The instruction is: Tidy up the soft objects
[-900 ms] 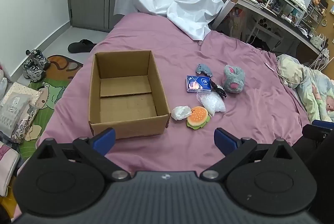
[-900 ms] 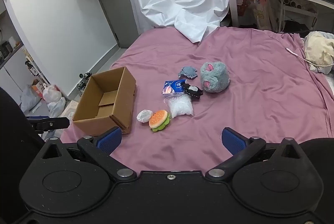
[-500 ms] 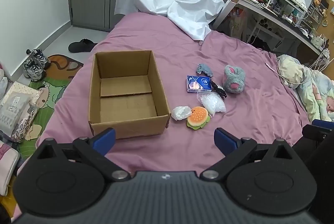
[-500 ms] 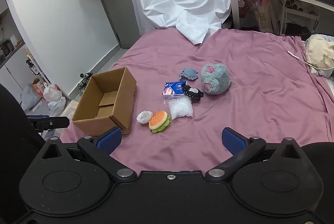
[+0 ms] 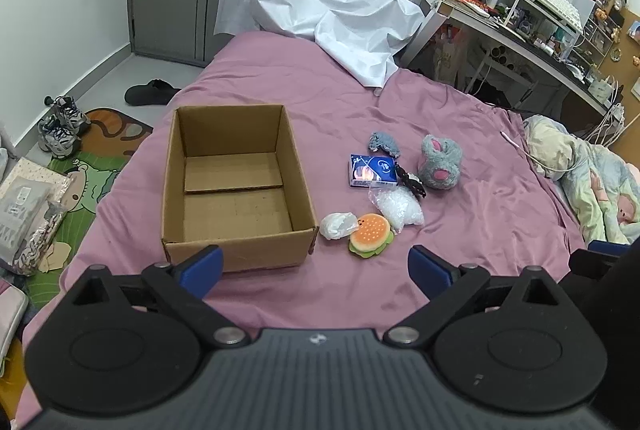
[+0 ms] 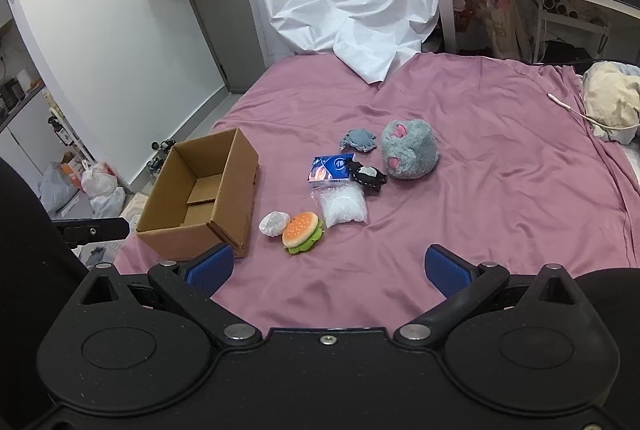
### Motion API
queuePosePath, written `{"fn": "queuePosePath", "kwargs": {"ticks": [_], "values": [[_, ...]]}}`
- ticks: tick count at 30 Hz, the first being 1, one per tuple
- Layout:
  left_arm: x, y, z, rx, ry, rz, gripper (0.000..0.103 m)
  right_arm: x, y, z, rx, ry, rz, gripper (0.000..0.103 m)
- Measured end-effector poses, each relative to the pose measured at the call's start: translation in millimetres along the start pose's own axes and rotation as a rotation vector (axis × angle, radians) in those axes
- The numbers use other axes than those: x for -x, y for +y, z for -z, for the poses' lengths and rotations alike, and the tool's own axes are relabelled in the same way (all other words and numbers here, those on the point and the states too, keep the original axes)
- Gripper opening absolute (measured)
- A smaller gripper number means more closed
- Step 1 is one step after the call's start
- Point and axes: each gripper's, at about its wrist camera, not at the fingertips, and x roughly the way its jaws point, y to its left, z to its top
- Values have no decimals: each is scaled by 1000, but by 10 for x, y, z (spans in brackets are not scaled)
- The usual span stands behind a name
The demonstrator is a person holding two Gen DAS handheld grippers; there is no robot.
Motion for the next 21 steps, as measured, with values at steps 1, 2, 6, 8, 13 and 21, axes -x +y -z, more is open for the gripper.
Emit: {"fn": "queuePosePath", "kwargs": {"ticks": [1, 2, 6, 8, 13, 21], "values": [[-1, 2, -1, 1, 1, 0, 98, 0, -1, 2, 2, -1, -1, 103], [-4, -1, 0, -1, 0, 0, 98, 0, -1, 2, 3, -2, 0, 103], [-12, 8, -1, 5, 7, 5, 98, 1, 3, 0, 4, -4, 1, 103], [-10, 16, 1, 2, 4, 1, 98, 0, 4, 1, 4, -4, 3, 103], [-12, -2, 0, -3, -2, 1, 98, 2, -4, 3, 5, -5, 2, 103], [2, -15, -8, -17, -10, -1, 98, 11, -11, 0, 2, -8, 2, 103]]}}
